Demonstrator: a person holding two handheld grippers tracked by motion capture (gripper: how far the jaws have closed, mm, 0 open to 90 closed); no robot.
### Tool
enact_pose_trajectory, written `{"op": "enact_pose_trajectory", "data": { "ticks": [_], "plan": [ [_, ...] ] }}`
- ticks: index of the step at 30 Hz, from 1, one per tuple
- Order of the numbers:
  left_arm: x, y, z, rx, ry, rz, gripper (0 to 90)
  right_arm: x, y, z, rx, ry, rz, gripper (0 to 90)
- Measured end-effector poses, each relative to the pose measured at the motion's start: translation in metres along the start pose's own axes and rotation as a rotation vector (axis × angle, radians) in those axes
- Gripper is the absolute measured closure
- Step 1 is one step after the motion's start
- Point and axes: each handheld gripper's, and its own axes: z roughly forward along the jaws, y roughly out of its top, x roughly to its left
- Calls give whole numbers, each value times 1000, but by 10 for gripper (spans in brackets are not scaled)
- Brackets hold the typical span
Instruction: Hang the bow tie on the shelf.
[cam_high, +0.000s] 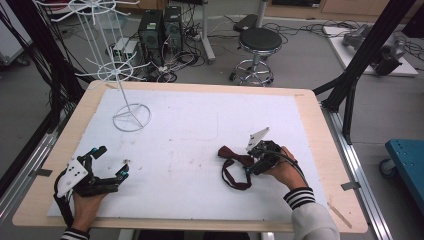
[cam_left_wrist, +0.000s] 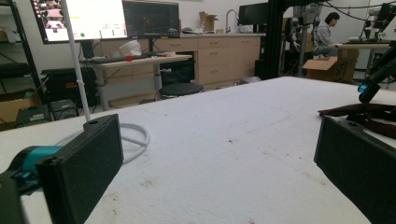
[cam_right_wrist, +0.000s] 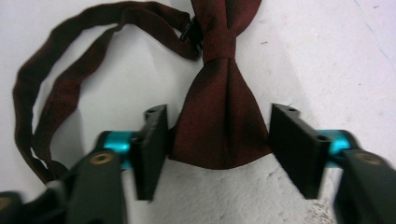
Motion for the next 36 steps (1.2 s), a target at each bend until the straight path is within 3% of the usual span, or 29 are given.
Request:
{"op": "enact_pose_trajectory", "data": {
  "ticks": [2,5,7,13,24,36],
  "plan": [
    [0,0,0,0,0,-1,18,0,1,0,7,-2,-5,543],
    [0,0,0,0,0,-1,18,0,2,-1,28,-5,-27,752],
    [0,0,0,0,-1,0,17,0,2,-2,31,-11,-41,820],
    [0,0,0,-2,-2,-1,18,-1,2,-3,29,-6,-33,837],
    [0,0,0,-5,-6,3,17,-1,3,-9,-49,20,-31,836],
    [0,7,4,38,-72,27,18,3,8,-22,-218,72,-35,836]
  ]
}}
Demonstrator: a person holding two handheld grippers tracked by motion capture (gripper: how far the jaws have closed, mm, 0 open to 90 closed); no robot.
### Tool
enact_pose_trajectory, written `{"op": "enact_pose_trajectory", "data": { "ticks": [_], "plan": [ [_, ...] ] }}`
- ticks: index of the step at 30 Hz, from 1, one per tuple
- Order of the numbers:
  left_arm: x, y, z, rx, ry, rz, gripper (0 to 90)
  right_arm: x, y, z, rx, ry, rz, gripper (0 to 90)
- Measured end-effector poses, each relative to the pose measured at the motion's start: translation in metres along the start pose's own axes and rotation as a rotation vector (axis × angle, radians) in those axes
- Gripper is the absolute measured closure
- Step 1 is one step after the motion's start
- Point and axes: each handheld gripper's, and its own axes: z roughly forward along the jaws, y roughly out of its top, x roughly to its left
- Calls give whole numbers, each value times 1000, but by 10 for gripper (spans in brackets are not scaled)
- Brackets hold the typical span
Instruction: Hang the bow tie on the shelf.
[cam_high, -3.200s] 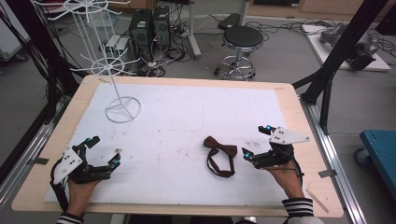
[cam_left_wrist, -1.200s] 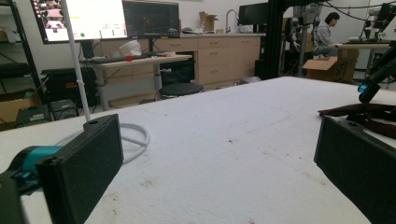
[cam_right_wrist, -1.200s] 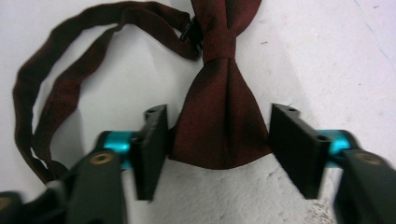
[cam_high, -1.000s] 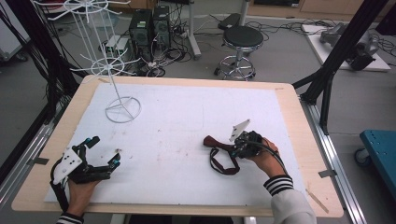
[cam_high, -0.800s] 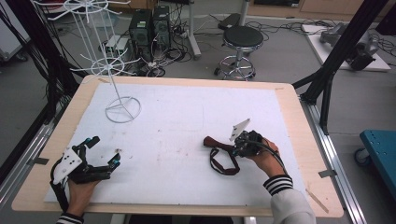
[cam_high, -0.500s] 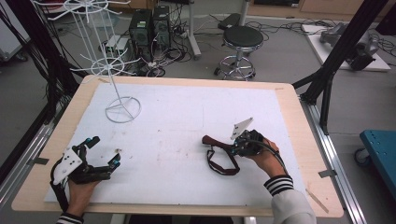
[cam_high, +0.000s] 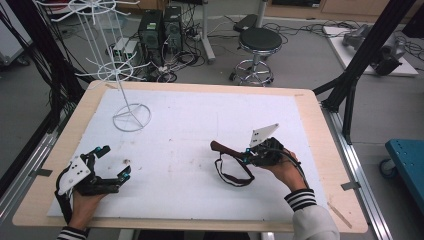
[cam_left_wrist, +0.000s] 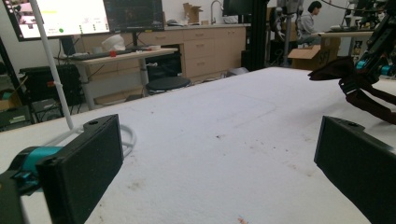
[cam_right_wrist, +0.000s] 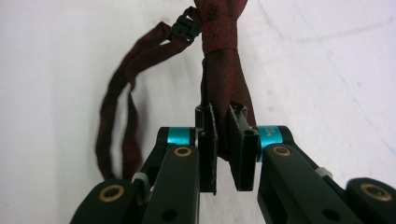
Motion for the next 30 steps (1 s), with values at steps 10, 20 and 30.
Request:
{"op": "enact_pose_trajectory", "data": {
  "ticks": [10,20,30],
  "plan": [
    [8,25,13,48,-151,-34,18,7,15,0,-109,40,-16,835],
    [11,57,31,124,-291,-14,17,15,36,8,-168,69,-62,835],
    [4,89,51,164,-401,34,18,23,57,15,-220,112,-98,835]
  ]
}}
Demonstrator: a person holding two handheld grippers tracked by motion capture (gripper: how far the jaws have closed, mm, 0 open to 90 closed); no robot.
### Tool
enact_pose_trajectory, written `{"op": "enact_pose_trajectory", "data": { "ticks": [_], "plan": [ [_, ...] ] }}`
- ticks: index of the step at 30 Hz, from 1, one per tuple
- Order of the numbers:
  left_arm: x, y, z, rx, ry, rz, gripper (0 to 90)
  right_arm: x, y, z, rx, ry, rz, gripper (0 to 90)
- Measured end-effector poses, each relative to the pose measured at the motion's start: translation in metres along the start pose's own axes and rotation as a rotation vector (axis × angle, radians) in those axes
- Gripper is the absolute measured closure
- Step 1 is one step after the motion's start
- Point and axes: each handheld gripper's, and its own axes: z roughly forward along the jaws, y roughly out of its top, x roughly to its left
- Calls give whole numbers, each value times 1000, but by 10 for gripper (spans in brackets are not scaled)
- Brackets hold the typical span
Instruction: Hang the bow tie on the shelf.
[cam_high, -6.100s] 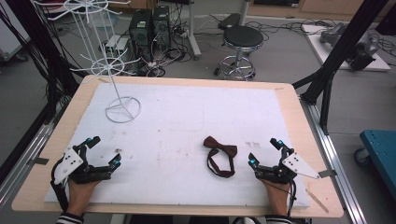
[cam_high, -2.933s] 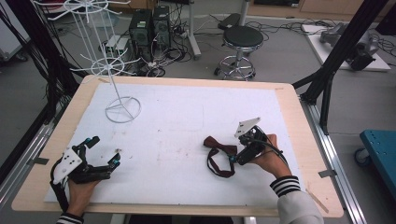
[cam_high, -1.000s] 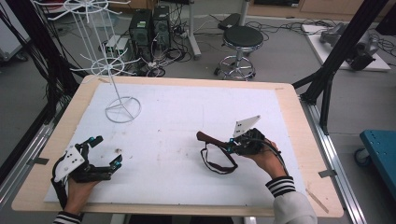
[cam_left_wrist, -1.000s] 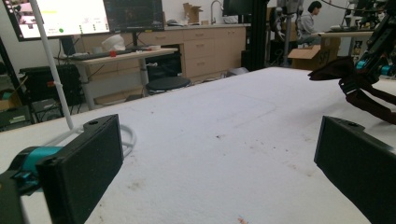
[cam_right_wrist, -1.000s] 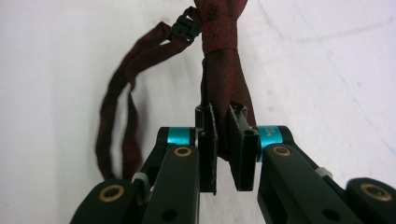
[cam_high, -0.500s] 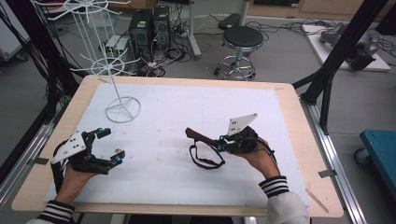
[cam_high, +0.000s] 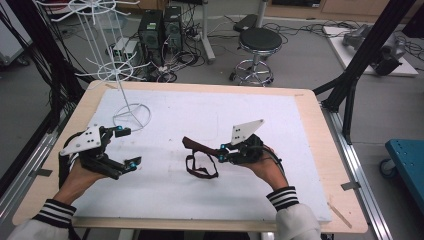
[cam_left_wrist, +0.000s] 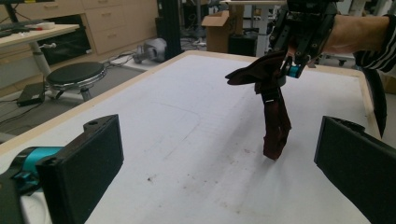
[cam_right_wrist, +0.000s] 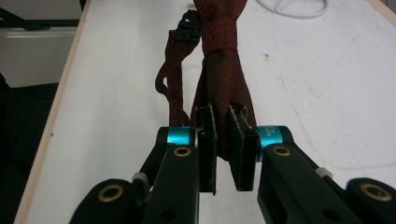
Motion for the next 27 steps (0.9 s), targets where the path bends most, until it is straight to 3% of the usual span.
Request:
{"op": "enact_pose_trajectory", "data": {
  "ticks": [16,27],
  "plan": [
    [-7,32,37,67,-139,46,18,4,27,13,-63,51,-45,834],
    [-8,42,56,98,-185,58,30,8,34,18,-72,80,-75,833]
  ]
}}
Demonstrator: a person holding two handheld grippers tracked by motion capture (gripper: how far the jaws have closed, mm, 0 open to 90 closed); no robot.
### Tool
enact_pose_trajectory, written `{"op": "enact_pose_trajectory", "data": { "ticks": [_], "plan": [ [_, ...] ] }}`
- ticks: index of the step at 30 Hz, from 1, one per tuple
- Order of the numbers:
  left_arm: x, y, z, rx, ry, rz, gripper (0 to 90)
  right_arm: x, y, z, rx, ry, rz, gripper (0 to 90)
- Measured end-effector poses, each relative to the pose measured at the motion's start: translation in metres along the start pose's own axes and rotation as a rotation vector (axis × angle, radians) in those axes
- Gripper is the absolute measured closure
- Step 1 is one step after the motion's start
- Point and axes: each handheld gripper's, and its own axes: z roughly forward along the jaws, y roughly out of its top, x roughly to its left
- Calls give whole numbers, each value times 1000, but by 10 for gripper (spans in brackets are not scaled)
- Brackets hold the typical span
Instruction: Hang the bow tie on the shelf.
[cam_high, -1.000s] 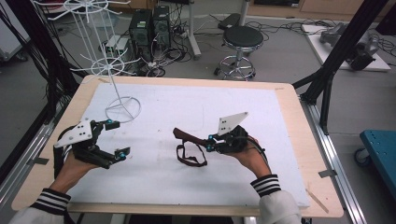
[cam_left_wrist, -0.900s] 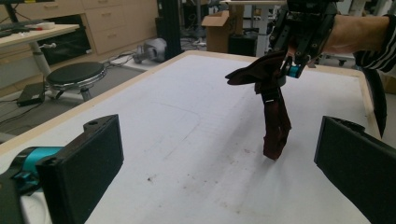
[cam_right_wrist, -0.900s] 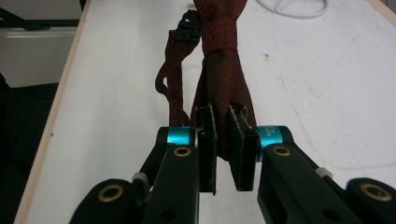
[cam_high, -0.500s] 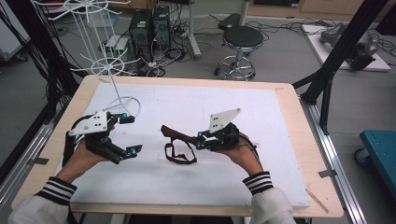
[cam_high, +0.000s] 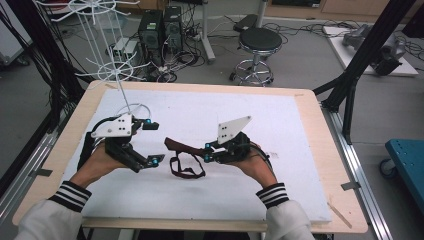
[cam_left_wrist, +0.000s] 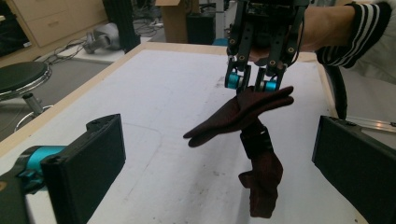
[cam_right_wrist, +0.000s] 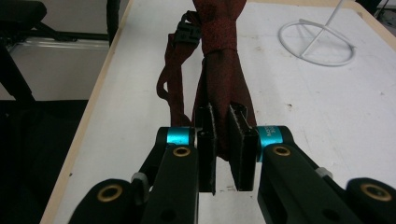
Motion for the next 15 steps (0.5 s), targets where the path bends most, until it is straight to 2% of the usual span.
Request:
{"op": "enact_pose_trajectory", "data": {
  "ticks": [2,4,5,7,15],
  "plan": [
    [0,1,2,8,-17,5,57,0,0,0,3,4,-3,833],
    [-1,1,3,10,-28,21,178,0,0,0,3,4,-5,833],
    [-1,2,4,16,-37,36,196,1,1,-1,-1,6,-4,833],
    [-1,2,5,23,-42,36,197,1,1,-1,-2,8,-2,833],
    [-3,2,11,51,-113,81,365,2,1,2,9,26,-9,832]
  ]
}}
